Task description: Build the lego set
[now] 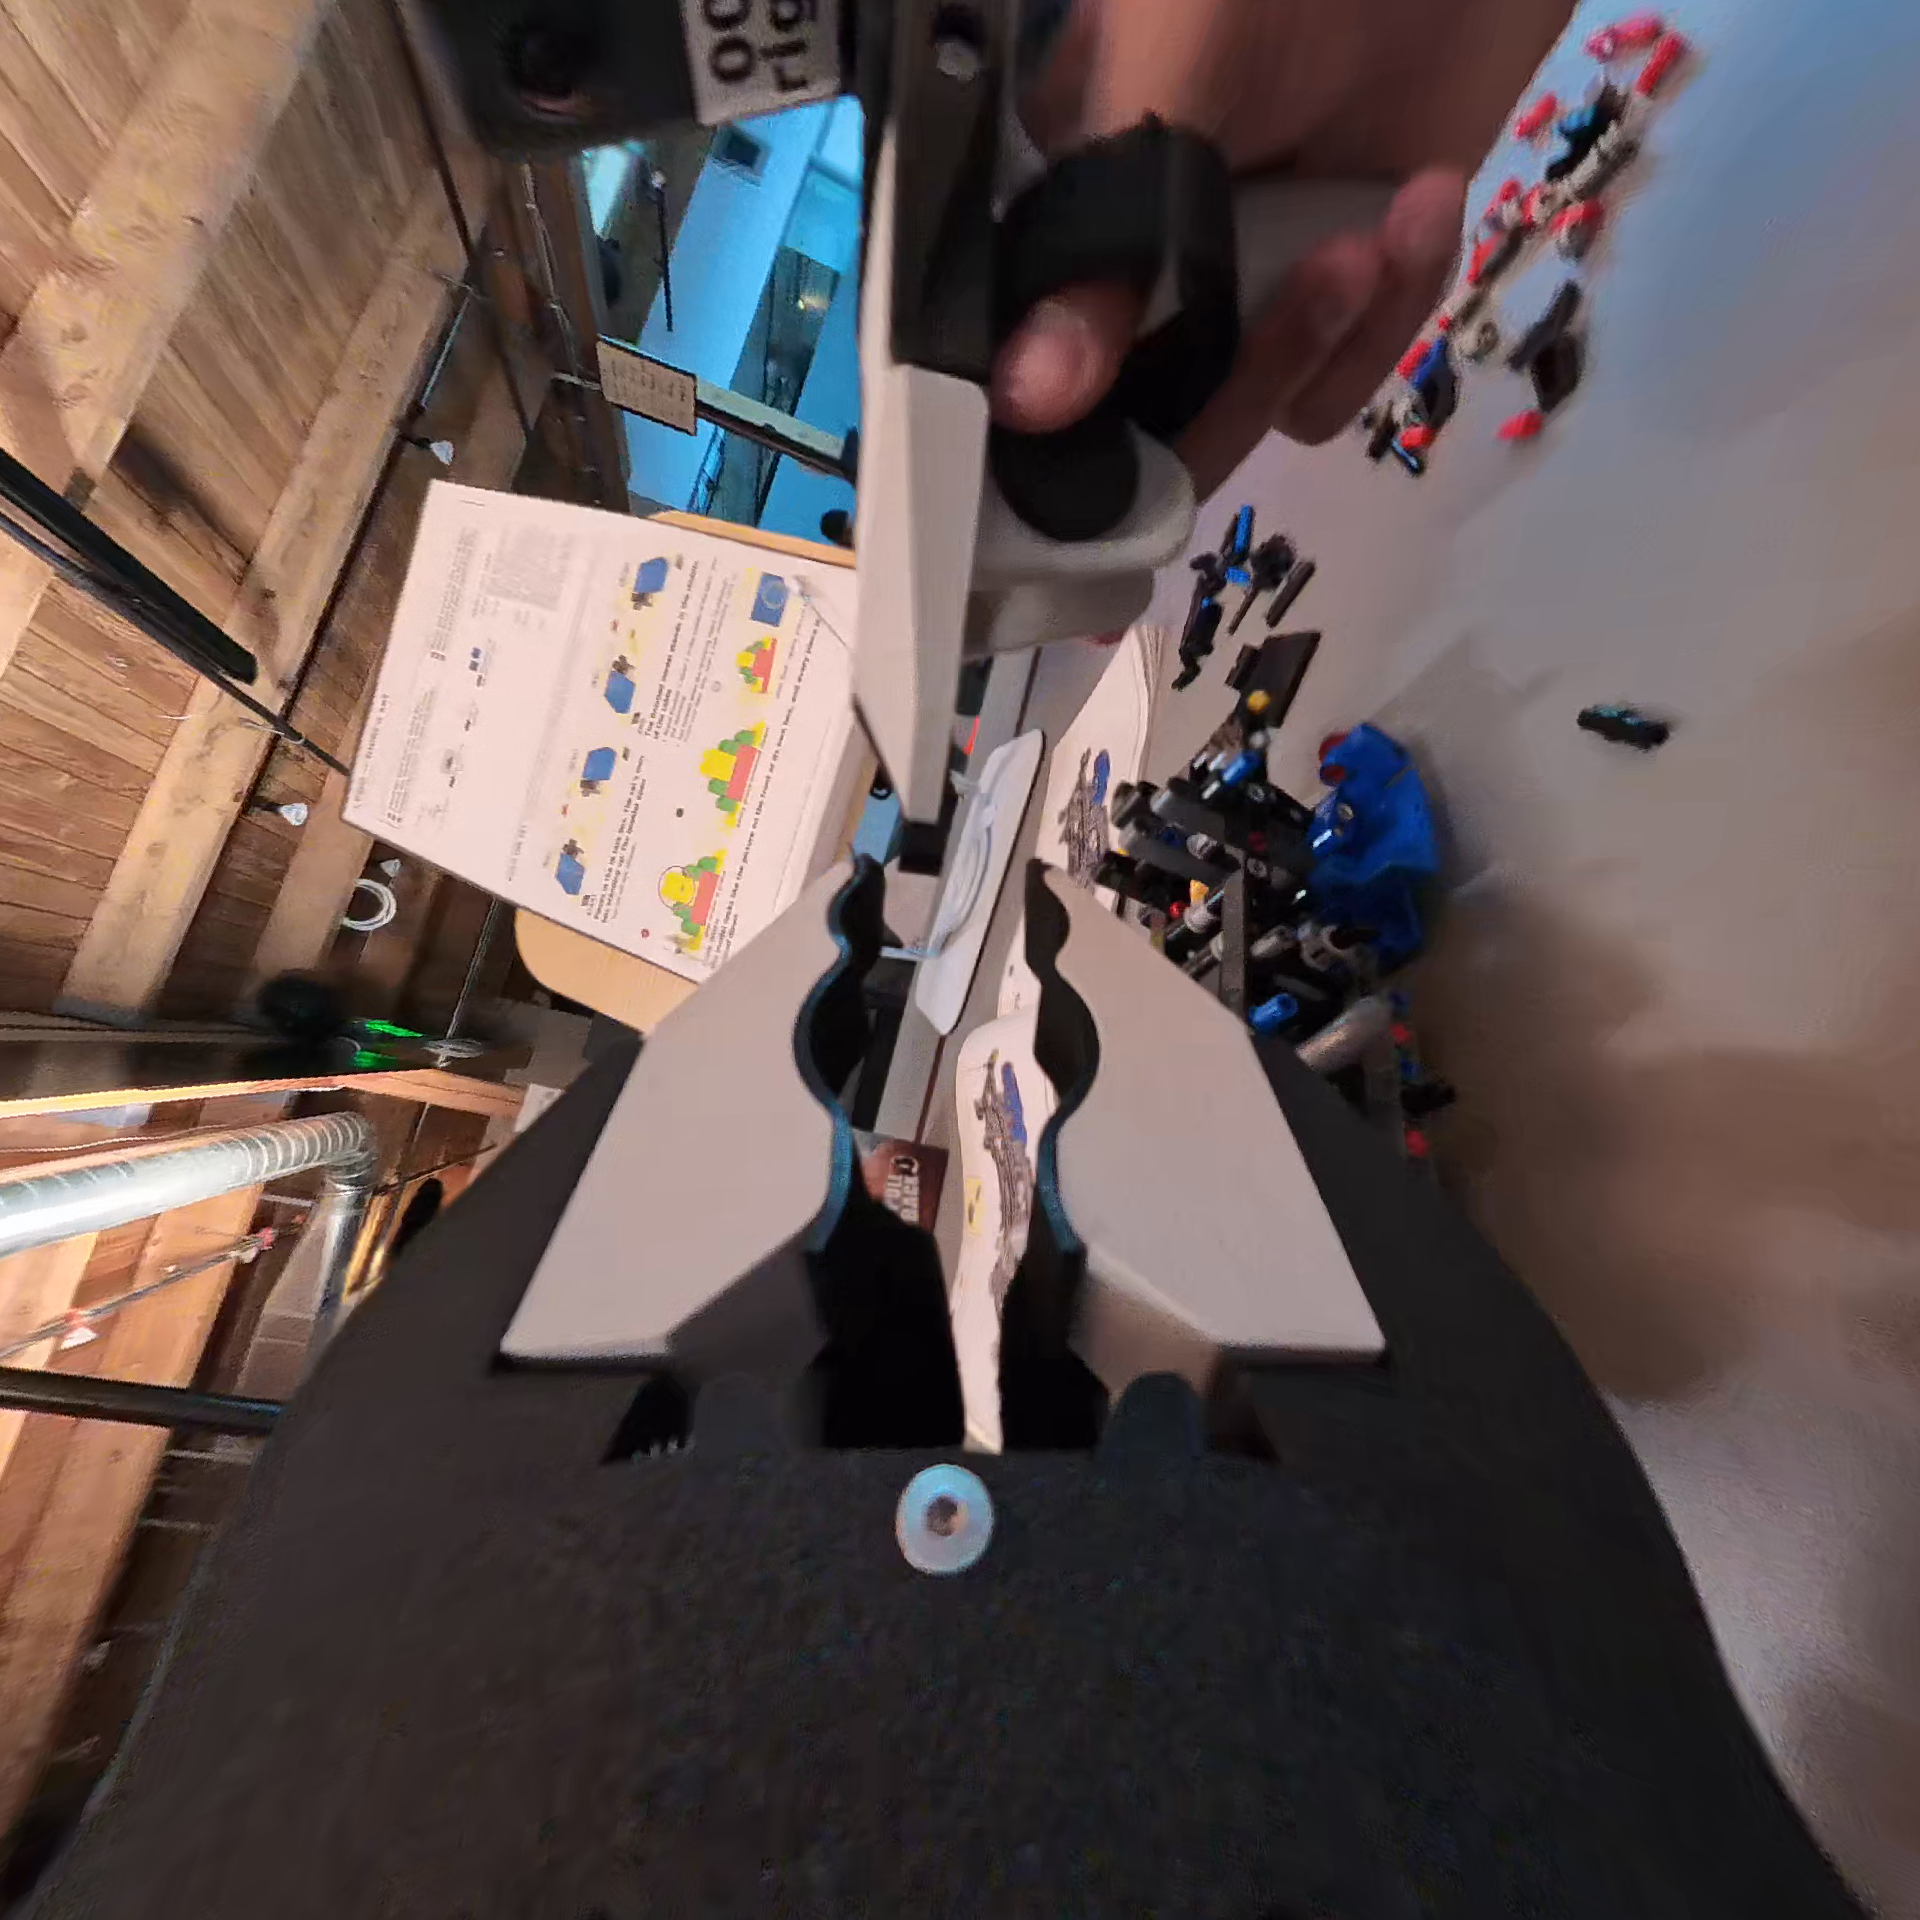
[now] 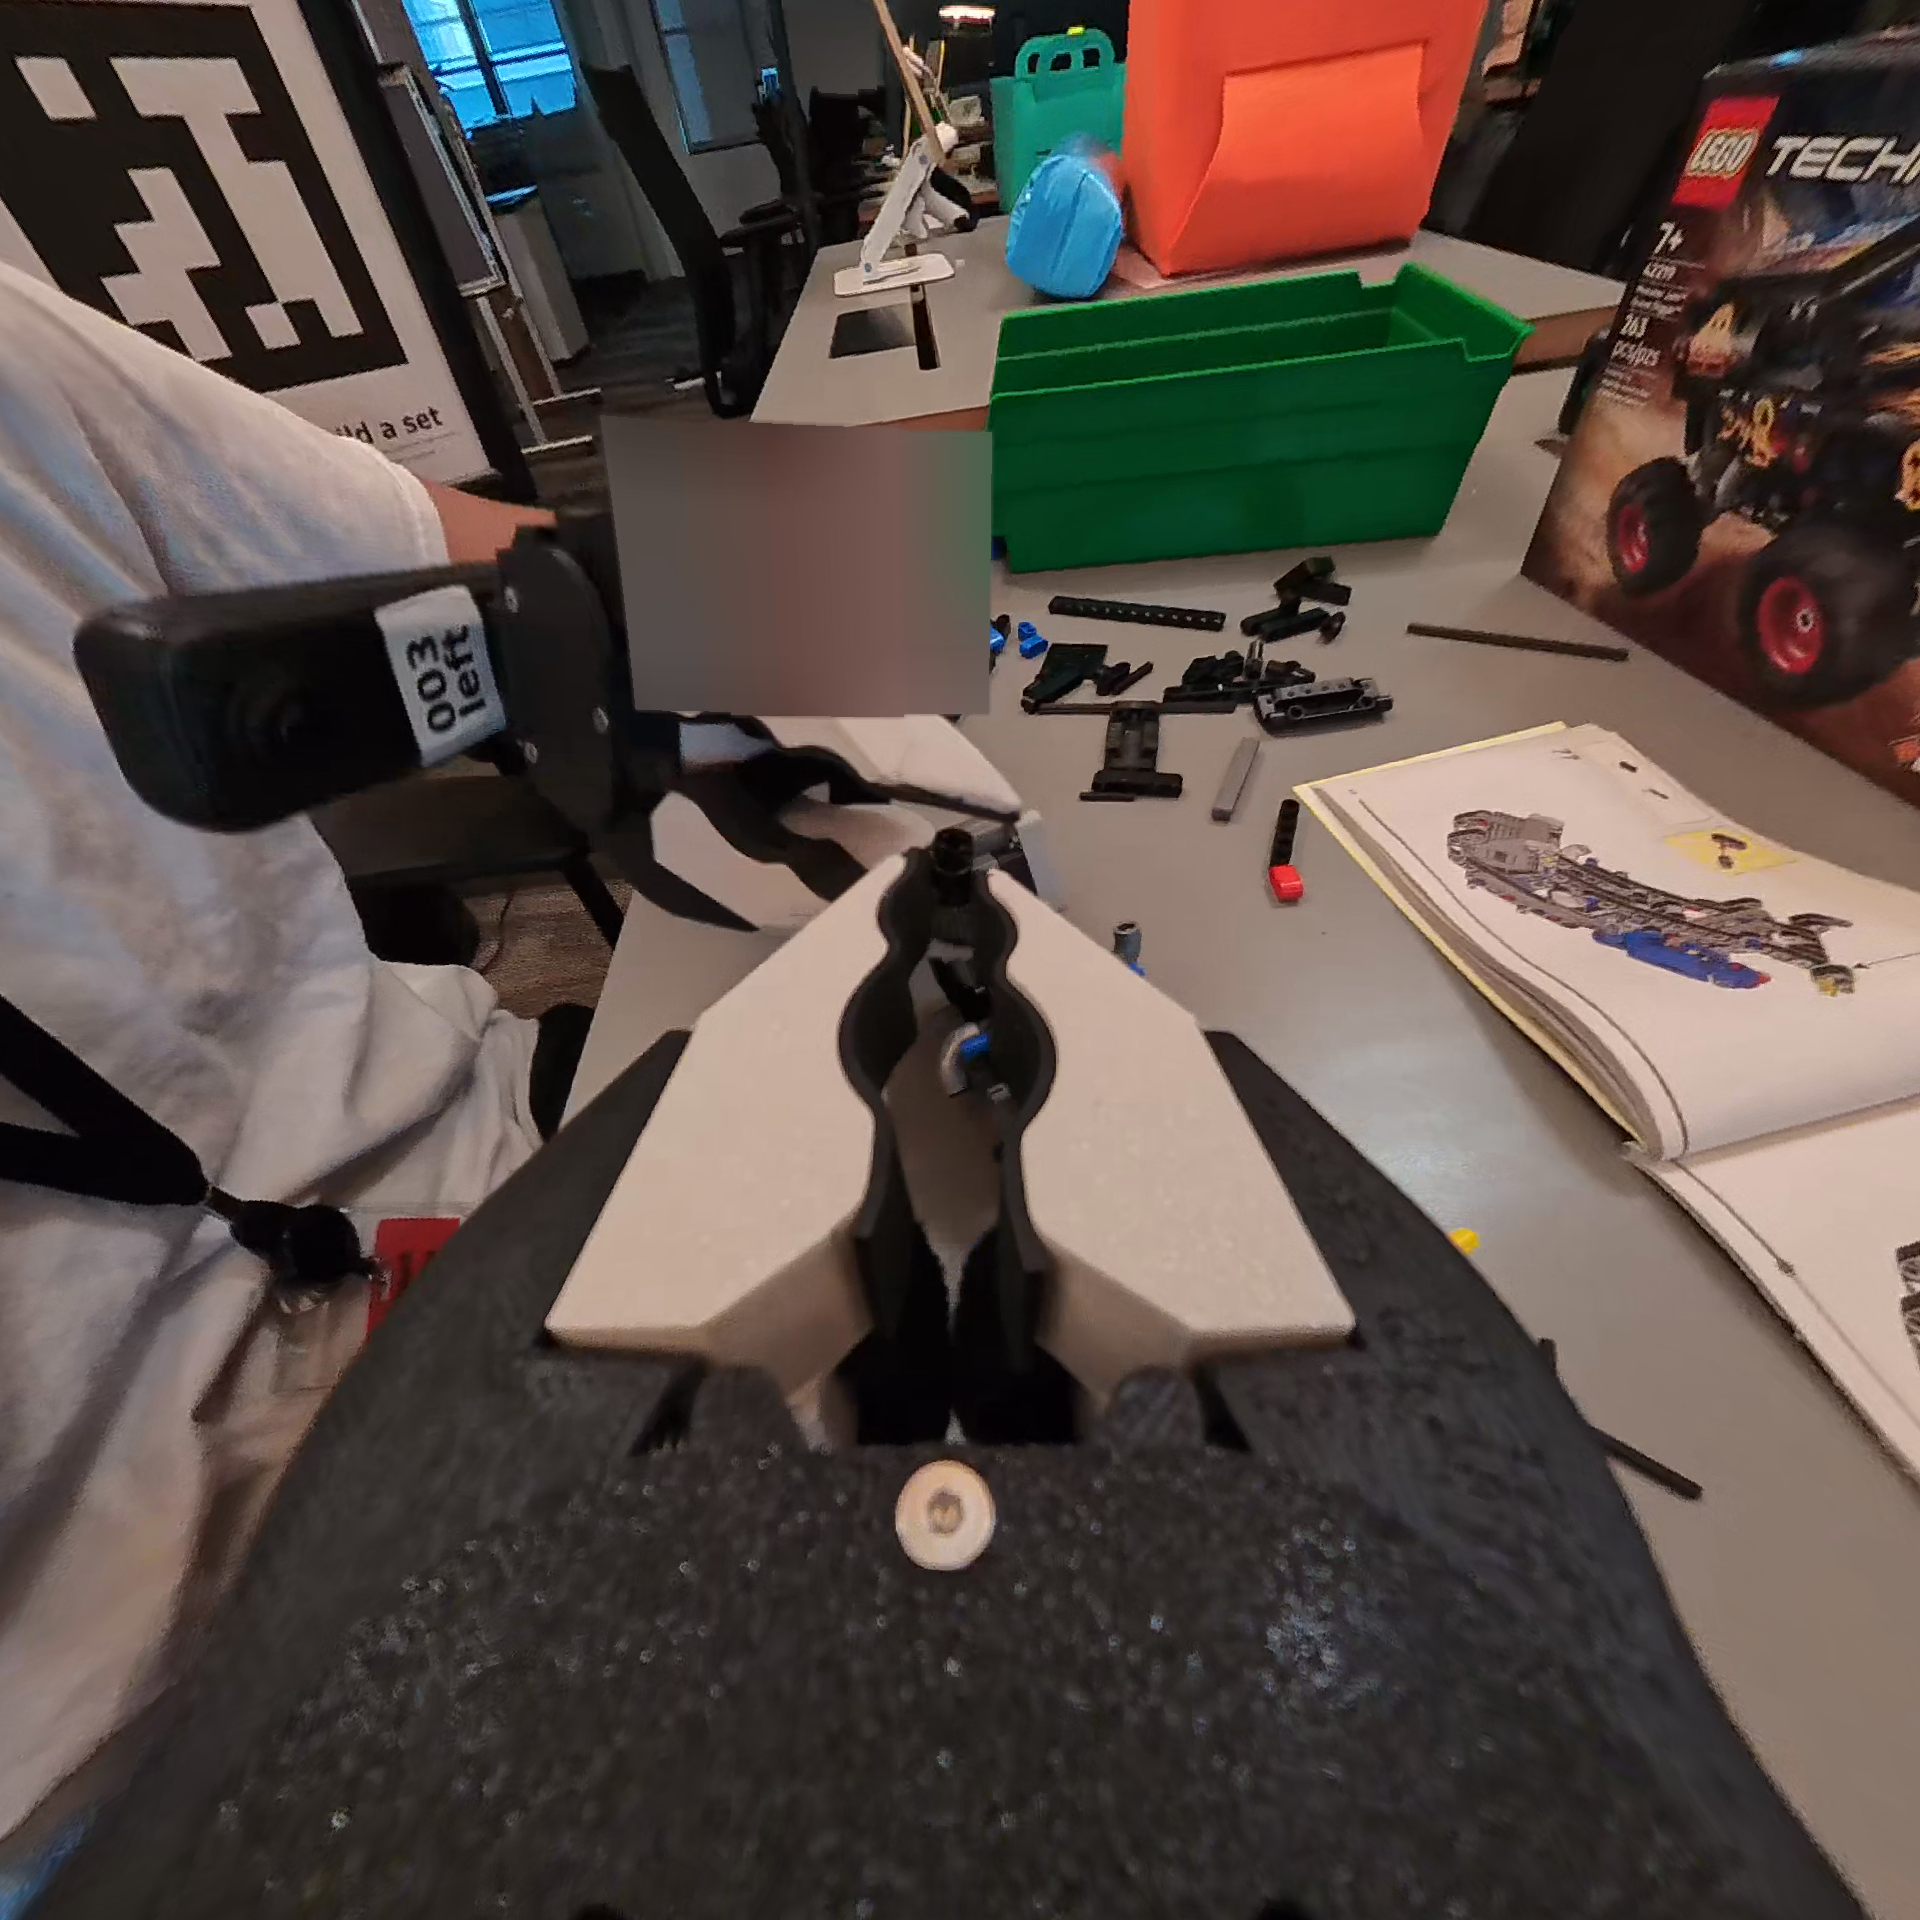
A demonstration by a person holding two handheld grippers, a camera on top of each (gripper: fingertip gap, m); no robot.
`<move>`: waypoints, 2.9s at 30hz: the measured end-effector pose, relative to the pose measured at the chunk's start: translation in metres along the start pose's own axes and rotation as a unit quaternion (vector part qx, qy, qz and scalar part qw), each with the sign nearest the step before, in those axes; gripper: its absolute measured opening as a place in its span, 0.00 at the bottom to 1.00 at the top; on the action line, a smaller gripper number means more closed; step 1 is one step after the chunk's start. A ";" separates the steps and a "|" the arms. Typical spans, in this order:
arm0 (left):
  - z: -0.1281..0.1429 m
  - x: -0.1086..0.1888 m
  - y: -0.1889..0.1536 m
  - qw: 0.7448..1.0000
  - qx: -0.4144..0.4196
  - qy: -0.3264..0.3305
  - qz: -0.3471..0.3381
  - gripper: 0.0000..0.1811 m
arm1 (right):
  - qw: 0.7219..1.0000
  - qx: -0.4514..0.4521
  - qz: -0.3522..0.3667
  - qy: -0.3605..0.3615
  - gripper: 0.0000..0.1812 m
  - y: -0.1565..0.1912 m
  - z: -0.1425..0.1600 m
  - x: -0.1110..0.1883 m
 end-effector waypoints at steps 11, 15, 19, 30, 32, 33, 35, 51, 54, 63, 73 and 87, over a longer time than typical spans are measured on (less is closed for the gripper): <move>-0.002 -0.001 0.001 1.000 -0.025 0.009 -0.008 0.03 | 1.000 0.004 0.006 0.017 0.04 0.002 0.004 -0.003; -0.005 0.000 0.004 1.000 -0.017 0.003 -0.015 0.03 | 1.000 0.011 0.005 0.003 0.04 0.005 -0.001 -0.003; -0.007 0.000 0.006 1.000 0.008 -0.002 -0.012 0.03 | 1.000 0.008 0.001 -0.008 0.04 0.006 -0.004 -0.003; -0.005 -0.003 0.005 0.999 -0.010 0.012 -0.029 0.03 | 1.000 0.005 0.014 0.001 0.03 0.004 -0.004 -0.003; -0.004 -0.004 0.003 0.999 -0.029 0.020 -0.031 0.03 | 1.000 -0.002 0.012 0.004 0.03 0.004 -0.003 -0.003; -0.004 -0.004 0.003 0.999 -0.035 0.022 -0.032 0.03 | 1.000 -0.010 0.010 0.004 0.03 0.004 -0.002 -0.003; -0.004 -0.004 0.002 0.998 -0.041 0.027 -0.032 0.03 | 1.000 -0.018 0.007 0.005 0.04 0.003 -0.001 -0.003; 0.071 0.036 0.048 0.903 0.430 0.015 0.006 0.03 | 0.969 -0.010 0.134 0.206 0.14 0.014 0.063 0.049; 0.094 0.038 0.044 0.848 0.530 0.003 0.016 0.03 | 0.958 -0.033 0.179 0.220 0.13 0.027 0.084 0.054; 0.094 0.038 0.040 0.821 0.567 -0.044 0.046 0.03 | 0.941 -0.036 0.230 0.245 0.14 0.033 0.111 0.046; 0.091 0.038 0.037 0.829 0.555 -0.042 0.054 0.03 | 0.952 0.006 0.218 0.217 0.12 0.023 0.096 0.041; 0.096 0.039 0.038 0.825 0.560 -0.038 0.058 0.03 | 0.962 0.017 0.116 0.247 0.10 0.010 0.110 0.032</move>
Point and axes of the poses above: each gripper's, where its closed fingertips meet, x back along the fingers, z out of its underside, y = z × x across the jaws, the point moved 3 cm from there along x, back along the fingers, and after that the axes turned 14 degrees about -y, right-handed, at the moved point
